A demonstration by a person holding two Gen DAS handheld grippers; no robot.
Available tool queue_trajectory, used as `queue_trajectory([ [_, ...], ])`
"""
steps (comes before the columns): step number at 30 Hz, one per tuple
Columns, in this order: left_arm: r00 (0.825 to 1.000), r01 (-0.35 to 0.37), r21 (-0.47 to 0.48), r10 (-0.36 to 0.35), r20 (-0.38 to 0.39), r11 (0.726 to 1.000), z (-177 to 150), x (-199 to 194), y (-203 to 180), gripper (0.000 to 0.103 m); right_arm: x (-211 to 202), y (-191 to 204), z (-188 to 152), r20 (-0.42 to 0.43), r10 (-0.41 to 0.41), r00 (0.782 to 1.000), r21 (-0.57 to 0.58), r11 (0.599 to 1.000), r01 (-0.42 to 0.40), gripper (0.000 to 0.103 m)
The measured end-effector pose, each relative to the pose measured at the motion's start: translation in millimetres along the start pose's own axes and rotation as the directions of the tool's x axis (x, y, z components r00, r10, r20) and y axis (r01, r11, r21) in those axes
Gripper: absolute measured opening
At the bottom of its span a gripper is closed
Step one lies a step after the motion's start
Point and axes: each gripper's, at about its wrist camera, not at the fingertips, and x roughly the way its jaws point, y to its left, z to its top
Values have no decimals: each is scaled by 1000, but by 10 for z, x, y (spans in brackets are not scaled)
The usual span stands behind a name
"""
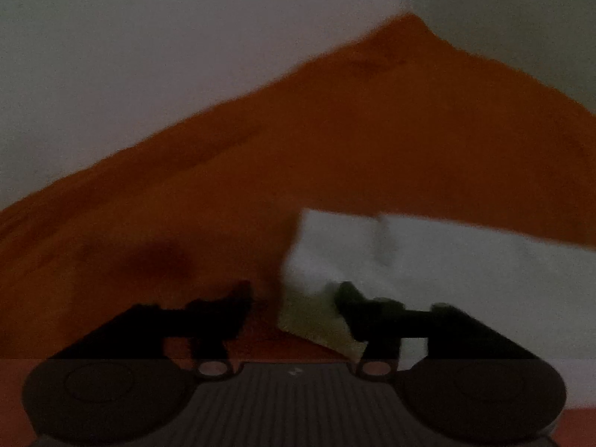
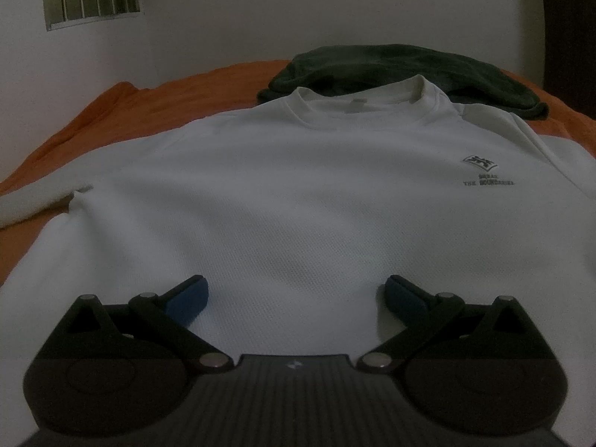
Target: Fold clothes
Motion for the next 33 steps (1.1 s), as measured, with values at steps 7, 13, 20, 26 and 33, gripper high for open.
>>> queue_trajectory([
  [7, 981, 118, 169, -141, 136, 979, -228, -891, -712, 47, -381, 94, -8, 43, 135, 990, -9, 991, -134, 99],
  [13, 846, 450, 426, -527, 78, 785, -1282, -1604, -2139, 62, -675, 302, -391, 72, 118, 990, -165, 981, -104, 99],
  [20, 695, 612, 588, -715, -80, 529, -2785, -1834, -2780, 71, -1089, -203, -806, 111, -15, 994, 109, 994, 3, 102],
  [26, 750, 549, 590, -660, -36, 592, -2885, -1666, -2656, 103, -1431, -398, -773, 98, -79, 992, 108, 992, 69, 102],
  [33, 830, 489, 531, -556, -40, 692, -2884, -1719, -2527, 103, -1648, -798, -774, 78, -355, 932, -13, 934, 357, 102],
])
